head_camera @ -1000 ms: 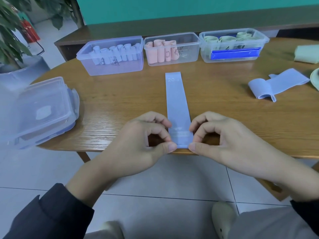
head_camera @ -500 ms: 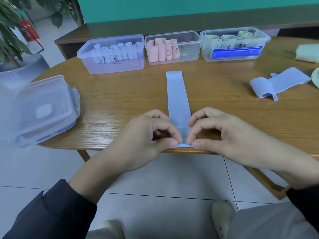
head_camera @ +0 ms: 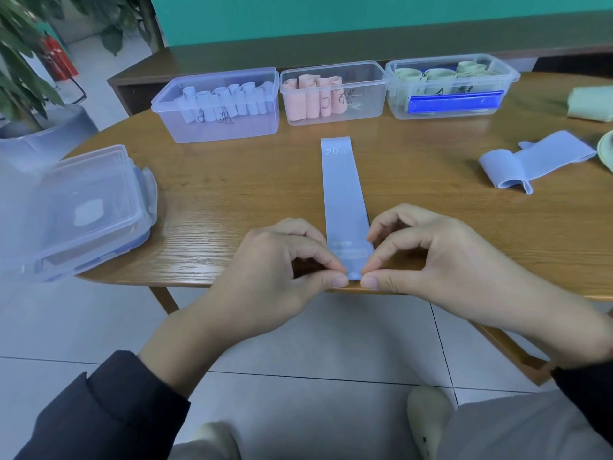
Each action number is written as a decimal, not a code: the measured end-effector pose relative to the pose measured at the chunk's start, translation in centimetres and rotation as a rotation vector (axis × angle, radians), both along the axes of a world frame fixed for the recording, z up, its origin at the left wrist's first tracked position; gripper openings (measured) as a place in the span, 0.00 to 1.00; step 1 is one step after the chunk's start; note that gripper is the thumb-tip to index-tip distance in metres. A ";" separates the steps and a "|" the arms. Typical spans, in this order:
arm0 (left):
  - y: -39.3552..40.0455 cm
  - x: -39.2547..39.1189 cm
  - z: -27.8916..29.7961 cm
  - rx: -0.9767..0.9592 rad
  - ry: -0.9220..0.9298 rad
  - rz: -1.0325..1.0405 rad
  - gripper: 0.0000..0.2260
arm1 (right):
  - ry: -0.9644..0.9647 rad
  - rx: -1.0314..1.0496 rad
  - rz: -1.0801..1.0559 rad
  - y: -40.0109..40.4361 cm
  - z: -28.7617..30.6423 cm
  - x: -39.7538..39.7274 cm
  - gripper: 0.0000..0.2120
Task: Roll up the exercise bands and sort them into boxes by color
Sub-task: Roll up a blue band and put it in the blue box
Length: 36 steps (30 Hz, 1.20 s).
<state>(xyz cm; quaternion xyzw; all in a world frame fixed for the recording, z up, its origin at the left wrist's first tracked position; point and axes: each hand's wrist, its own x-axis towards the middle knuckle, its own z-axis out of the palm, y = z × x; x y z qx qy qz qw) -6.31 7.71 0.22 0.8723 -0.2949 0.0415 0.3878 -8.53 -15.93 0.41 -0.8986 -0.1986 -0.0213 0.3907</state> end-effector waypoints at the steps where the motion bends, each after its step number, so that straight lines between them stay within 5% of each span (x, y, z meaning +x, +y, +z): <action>1: 0.0 0.0 0.0 0.006 -0.004 0.004 0.03 | 0.002 -0.002 0.002 0.1 0.0 0.1 0.04; 8: -0.2 0.1 -0.6 0.056 -0.176 -0.036 0.03 | 0.035 -0.062 -0.006 0.4 0.4 0.5 0.04; 15: -0.7 0.3 -0.9 0.013 -0.141 -0.027 0.06 | 0.034 -0.065 -0.066 0.5 0.2 1.1 0.07; 24: -0.7 0.0 -2.8 0.086 -0.432 -0.026 0.07 | 0.012 -0.098 -0.075 0.5 -0.1 1.0 0.04; 36: -0.8 -0.7 -3.1 0.175 -0.461 0.000 0.17 | -0.091 -0.125 -0.227 1.4 -0.8 1.3 0.03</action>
